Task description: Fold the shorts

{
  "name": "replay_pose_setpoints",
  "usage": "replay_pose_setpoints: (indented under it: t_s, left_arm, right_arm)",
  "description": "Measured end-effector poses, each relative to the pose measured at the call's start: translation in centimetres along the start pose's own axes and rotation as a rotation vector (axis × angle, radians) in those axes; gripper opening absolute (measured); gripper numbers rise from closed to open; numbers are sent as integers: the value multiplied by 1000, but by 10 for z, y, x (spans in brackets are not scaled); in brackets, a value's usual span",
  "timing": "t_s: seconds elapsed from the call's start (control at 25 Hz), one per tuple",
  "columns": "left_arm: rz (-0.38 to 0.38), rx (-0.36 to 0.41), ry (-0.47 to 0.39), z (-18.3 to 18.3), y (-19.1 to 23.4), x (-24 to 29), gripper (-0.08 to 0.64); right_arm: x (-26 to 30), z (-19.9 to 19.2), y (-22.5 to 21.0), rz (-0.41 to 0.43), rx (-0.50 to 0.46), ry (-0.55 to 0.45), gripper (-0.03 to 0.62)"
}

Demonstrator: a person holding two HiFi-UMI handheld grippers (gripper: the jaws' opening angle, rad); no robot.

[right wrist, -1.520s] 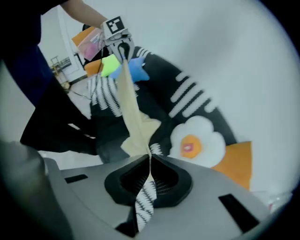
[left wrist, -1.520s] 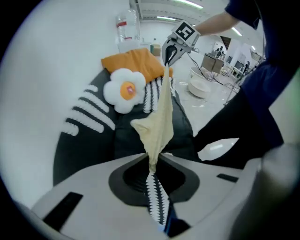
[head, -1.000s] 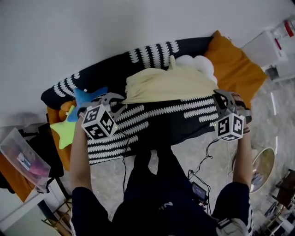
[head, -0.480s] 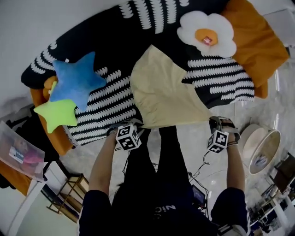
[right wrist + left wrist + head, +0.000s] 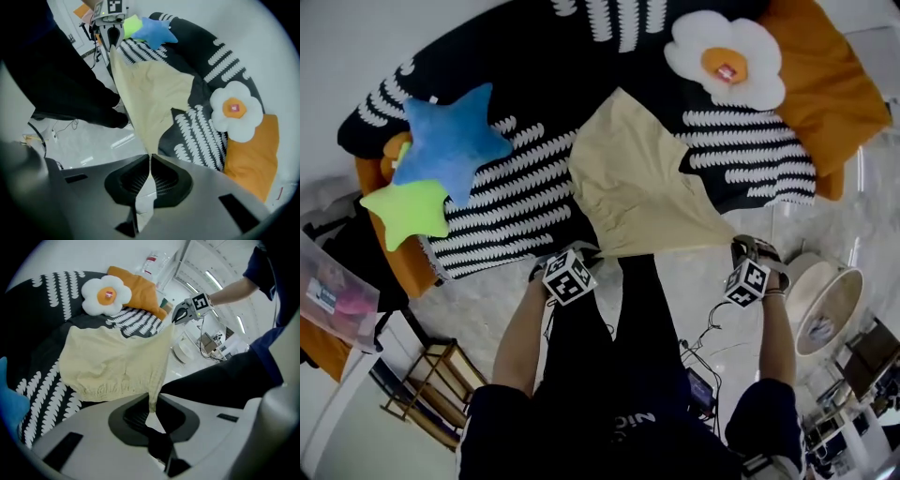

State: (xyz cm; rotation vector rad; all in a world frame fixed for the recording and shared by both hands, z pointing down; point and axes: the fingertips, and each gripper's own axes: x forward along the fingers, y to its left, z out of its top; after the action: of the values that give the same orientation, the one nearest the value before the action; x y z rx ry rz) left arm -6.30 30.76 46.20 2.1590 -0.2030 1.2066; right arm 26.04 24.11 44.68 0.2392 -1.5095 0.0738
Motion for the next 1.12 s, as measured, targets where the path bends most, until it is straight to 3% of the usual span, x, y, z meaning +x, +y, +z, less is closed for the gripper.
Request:
replay_pose_setpoints:
  t_s: [0.12, 0.24, 0.44, 0.6, 0.72, 0.92, 1.12]
  left_arm:
    - [69, -92, -59, 3, 19, -12, 43]
    - [134, -216, -135, 1, 36, -25, 43]
    - [194, -561, -325, -12, 65, -41, 43]
    - [273, -760, -456, -18, 92, -54, 43]
    - [302, -851, -532, -16, 106, -61, 43]
    - [374, -1003, -600, -38, 154, -57, 43]
    - [412, -1109, -562, -60, 188, -31, 43]
  right_arm:
    - [-14, 34, -53, -74, 20, -76, 25]
    - [-31, 72, -93, -30, 12, -116, 26]
    - [-48, 151, -154, -44, -130, -174, 26]
    - [-38, 216, -195, 4, -186, -169, 26]
    - [-37, 256, -225, 41, -219, -153, 28]
    - [11, 350, -262, -11, -243, -183, 29]
    - [71, 409, -271, -74, -179, -224, 67]
